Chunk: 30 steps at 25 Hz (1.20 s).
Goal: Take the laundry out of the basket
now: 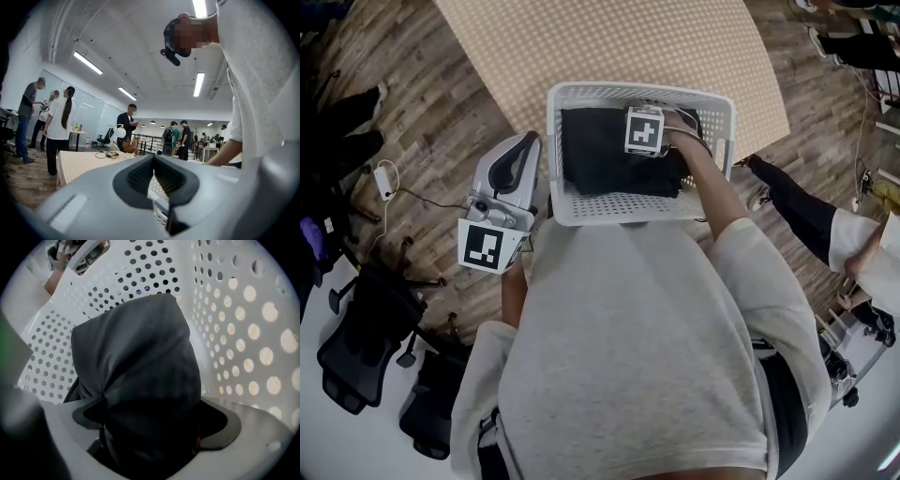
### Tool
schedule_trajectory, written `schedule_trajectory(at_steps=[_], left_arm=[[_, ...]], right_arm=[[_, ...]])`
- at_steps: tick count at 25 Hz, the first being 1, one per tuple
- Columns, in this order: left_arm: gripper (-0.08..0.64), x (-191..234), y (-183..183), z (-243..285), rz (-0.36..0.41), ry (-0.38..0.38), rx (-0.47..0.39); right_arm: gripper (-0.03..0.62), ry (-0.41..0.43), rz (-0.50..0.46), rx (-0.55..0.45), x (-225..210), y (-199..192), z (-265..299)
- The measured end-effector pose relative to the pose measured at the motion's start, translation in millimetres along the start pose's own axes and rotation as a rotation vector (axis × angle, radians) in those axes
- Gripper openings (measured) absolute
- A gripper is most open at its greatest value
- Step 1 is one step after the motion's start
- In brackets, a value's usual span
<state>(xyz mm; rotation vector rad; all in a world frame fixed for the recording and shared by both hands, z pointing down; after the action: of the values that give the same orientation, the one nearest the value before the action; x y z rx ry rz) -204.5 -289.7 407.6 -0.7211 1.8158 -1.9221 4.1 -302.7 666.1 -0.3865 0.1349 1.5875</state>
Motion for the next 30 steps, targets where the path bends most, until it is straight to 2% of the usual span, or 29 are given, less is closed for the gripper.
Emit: schedule_trajectory(at_steps=[2,5,7,9,12,15,18,21,22,23,25,28,30], left_arm=[[0.006,-3,0,2,0.003,-0.006,0.001],[0.006,-3,1,3,-0.002,-0.006,-0.012],[0.006,-3,0,2,-0.008,-0.005,-0.015],[0.006,-3,-1,2,-0.01,-0.001,-0.011],[0.006,-4,0,0,-0.003,0.011,-0.013],[0.006,-4,3,-1,-0.006,0.02,-0.024],[0.006,-6,1,0,-0.011,0.016,-0.022],[0.006,-10,2,0,-0.011,0.012,-0.027],[0.006,-11,3,1,-0.012,0.012,-0.031],[0.006,-10,3,2,-0.012,0.013,-0.035],[0.006,-10,3,4,-0.014,0.015,-0.043],[0.006,-11,7,3,-0.011,0.021,-0.057],[0.006,-12,11,1,-0.011,0.027,-0.065]], right_arm=[[0.577,0.019,-0.012,0.037,6,-1,-2],[0.464,0.107,-0.016,0.09,16,-1,-4],[0.444,0.174,0.001,0.093,15,-1,-5],[0.419,0.205,0.015,0.093,10,-1,-4],[0.413,0.137,0.003,0.09,4,-1,-4],[0.526,0.014,0.024,0.034,-1,-6,-2],[0.514,0.011,0.027,0.045,-1,-5,0],[0.424,0.032,0.019,0.068,8,1,2],[0.345,0.035,0.022,0.071,12,2,3],[0.306,0.034,0.026,0.075,14,3,5],[0.264,0.023,0.024,0.072,17,4,7],[0.195,-0.018,0.026,-0.01,21,5,1],[0.133,-0.08,0.048,-0.077,24,4,-7]])
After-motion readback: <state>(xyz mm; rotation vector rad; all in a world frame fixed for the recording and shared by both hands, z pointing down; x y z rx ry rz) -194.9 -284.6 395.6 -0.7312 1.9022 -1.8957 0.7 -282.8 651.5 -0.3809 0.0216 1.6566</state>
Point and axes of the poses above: the fingertips, and each gripper's own axes: z forward along the fingers, x to its left, y out of its top, the point moved 5 cm from there along -z, backward along the fingers, and after that the axes turned 2 degrees about -x, right-handed, at the moved point
